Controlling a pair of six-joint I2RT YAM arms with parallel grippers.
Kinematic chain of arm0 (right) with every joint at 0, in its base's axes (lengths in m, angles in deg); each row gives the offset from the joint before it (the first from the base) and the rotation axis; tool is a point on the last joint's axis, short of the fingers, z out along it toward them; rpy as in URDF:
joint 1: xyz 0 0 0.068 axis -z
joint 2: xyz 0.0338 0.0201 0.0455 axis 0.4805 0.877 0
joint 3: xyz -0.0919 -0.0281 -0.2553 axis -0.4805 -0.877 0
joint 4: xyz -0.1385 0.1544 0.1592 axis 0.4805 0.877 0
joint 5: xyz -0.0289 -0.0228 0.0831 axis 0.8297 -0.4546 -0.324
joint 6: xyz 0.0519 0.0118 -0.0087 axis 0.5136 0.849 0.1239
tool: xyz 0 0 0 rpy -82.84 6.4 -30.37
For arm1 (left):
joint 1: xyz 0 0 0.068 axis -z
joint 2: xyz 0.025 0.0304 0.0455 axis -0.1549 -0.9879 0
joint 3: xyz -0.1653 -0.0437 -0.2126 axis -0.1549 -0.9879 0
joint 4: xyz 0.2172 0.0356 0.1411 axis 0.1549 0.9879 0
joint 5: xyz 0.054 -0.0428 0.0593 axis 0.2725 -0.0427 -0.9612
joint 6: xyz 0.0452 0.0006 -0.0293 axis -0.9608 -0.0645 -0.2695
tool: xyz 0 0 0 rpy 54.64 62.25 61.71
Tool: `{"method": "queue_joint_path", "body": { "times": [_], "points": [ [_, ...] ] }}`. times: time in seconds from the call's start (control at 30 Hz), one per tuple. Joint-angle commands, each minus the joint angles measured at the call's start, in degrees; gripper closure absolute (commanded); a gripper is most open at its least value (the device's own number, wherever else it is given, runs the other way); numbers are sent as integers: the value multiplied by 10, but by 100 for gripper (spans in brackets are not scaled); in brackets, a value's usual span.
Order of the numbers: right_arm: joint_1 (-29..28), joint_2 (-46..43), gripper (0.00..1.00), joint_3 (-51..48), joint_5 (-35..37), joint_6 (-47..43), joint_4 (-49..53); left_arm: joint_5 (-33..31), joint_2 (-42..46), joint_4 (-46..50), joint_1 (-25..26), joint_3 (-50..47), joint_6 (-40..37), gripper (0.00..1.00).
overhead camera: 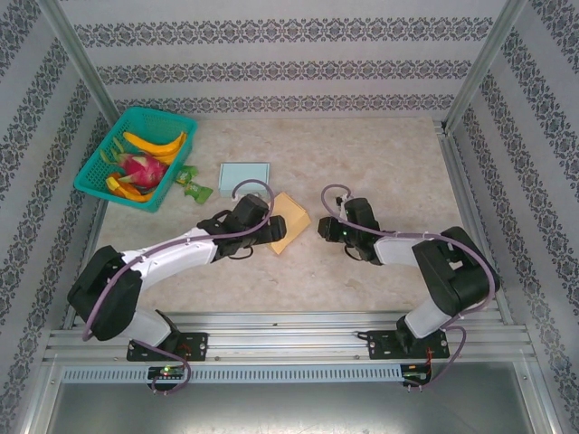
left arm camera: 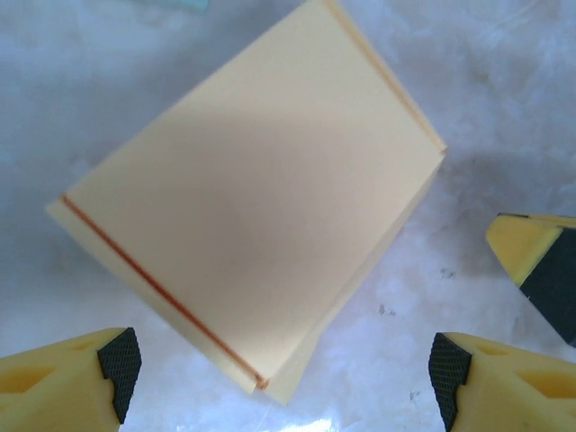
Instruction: Fold the paper box
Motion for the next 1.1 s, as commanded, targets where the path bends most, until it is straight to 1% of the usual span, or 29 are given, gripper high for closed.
{"method": "queue_joint_path", "body": {
  "times": [0.0,0.03,0.07,0.2,0.37,0.5,0.6,0.67,0.93,1.07],
  "points": [
    [3,-11,94,28,-36,6,87,13,-27,-3,-26,42,-97,14],
    [5,-7,100,35,-47,10,90,25,-40,-8,-31,53,-114,14],
    [9,3,100,44,-64,16,93,38,-56,-13,-37,67,-132,14],
    [12,43,100,67,-109,36,78,56,-97,-38,-59,95,-171,14],
    [11,70,100,84,-119,43,66,86,-140,-54,-89,118,-194,14],
    [13,87,100,95,-123,43,63,139,-167,-89,-110,115,-193,14],
    [14,99,100,102,-123,44,61,172,-180,-117,-113,112,-195,14],
    [18,106,100,106,-123,46,58,179,-187,-126,-113,115,-197,14],
    [31,131,100,117,-129,49,49,169,-236,-117,-114,148,-210,15],
    [35,147,100,124,-133,48,47,218,-245,-147,-113,140,-197,15]
  ]
}}
